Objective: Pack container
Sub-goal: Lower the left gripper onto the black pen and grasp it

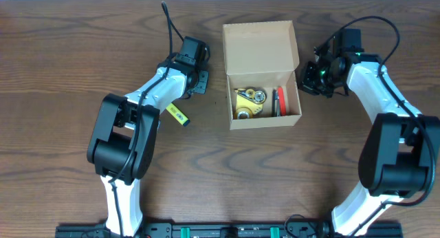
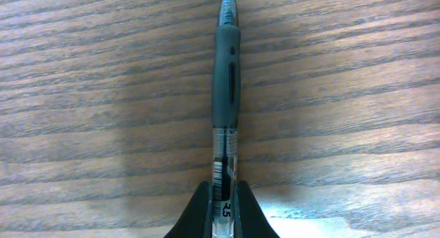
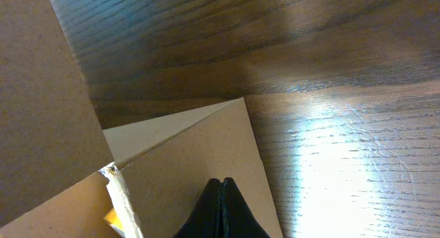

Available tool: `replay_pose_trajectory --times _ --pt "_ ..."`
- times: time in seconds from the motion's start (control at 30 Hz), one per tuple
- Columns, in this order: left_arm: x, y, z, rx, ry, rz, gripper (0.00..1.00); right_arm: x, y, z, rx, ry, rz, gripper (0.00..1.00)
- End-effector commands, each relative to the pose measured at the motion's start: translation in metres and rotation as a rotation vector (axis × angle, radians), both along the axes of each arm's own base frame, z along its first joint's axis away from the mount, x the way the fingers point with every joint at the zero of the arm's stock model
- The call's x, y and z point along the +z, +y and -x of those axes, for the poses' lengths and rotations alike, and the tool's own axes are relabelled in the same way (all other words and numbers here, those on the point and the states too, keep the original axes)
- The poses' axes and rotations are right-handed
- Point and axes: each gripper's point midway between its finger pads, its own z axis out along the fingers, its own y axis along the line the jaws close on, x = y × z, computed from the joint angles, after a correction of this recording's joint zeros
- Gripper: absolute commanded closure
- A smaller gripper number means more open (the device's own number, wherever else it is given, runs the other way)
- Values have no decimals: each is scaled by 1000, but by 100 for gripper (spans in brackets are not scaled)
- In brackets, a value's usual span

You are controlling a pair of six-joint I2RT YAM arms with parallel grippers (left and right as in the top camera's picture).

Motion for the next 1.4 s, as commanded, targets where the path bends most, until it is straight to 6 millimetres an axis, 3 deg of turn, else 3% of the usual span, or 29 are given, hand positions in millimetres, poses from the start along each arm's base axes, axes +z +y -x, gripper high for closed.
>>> replay_pose_trajectory --times 0.0,0.27,0.43,0.6,0.8,1.0,1.2,1.37 --pt "-8 13 0 9 21 -70 94 -1 3 3 20 4 -5 98" --pt "22 24 -18 47 -13 -145 95 -1 5 4 23 7 -5 98" --pt "34 42 -16 78 18 -203 94 0 19 3 60 -9 -3 98" --pt "61 71 -18 156 50 -198 94 0 42 2 104 -29 7 98" --pt "108 114 -30 260 -24 -162 94 -4 58 5 60 2 52 98" --pt "151 153 -29 348 -104 -139 94 -8 70 9 -33 44 96 98" --pt "166 162 -28 368 -136 -132 95 -8 60 16 -63 88 162 98" --pt "167 162 -29 368 -142 -130 94 -1 47 45 -65 230 203 98"
